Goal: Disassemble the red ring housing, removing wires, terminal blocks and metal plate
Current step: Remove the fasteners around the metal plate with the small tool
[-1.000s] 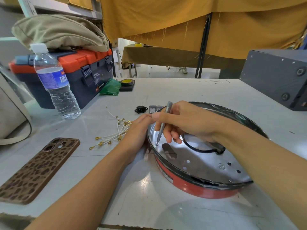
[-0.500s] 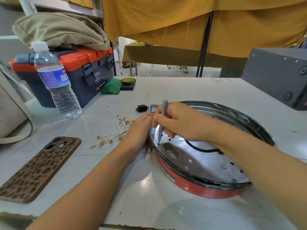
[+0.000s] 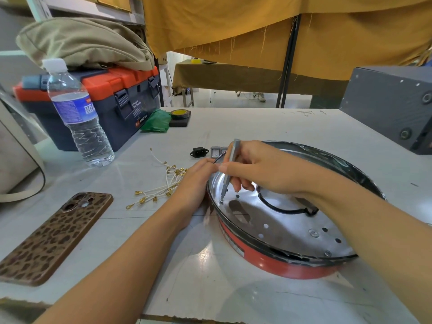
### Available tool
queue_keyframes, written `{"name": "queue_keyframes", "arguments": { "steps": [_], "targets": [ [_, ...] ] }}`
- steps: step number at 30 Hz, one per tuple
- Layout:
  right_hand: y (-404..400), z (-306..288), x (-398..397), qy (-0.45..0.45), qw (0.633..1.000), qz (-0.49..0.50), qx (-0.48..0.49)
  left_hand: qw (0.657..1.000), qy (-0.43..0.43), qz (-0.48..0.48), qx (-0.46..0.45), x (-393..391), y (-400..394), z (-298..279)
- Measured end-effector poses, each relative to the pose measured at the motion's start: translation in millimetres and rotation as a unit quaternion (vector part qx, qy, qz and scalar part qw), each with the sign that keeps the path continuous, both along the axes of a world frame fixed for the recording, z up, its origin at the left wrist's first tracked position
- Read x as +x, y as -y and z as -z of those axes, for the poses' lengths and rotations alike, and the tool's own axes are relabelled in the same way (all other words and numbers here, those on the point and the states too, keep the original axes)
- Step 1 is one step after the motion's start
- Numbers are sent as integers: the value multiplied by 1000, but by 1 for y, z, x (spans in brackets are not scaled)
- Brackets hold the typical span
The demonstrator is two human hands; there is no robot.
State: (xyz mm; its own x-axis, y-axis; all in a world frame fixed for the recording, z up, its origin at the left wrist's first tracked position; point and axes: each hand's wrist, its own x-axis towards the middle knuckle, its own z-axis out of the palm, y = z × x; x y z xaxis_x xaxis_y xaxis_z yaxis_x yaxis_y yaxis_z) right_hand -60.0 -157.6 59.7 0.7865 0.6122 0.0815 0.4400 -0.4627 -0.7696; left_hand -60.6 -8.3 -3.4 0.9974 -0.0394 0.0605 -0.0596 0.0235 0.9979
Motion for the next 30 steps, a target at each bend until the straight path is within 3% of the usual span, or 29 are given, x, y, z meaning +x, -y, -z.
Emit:
{"name": "queue_keyframes", "arguments": {
  "steps": [4, 11, 15, 19, 30],
  "targets": [
    [0, -1, -1, -17, 998, 5, 60, 1000, -7, 2, -11, -1, 1, 0],
    [-6, 3, -2, -4, 997, 25, 79, 1000, 9, 22, 13, 0, 0, -1],
    [-15, 7, -2, 71, 994, 65, 55, 998, -19, 39, -34, 1, 1, 3],
    [-17, 7, -2, 105, 992, 69, 16, 999, -7, 24, -25, 1, 0, 3],
    [-4, -2, -2, 45, 999, 9, -22, 998, -28, 21, -53, 2, 1, 2]
  ]
}}
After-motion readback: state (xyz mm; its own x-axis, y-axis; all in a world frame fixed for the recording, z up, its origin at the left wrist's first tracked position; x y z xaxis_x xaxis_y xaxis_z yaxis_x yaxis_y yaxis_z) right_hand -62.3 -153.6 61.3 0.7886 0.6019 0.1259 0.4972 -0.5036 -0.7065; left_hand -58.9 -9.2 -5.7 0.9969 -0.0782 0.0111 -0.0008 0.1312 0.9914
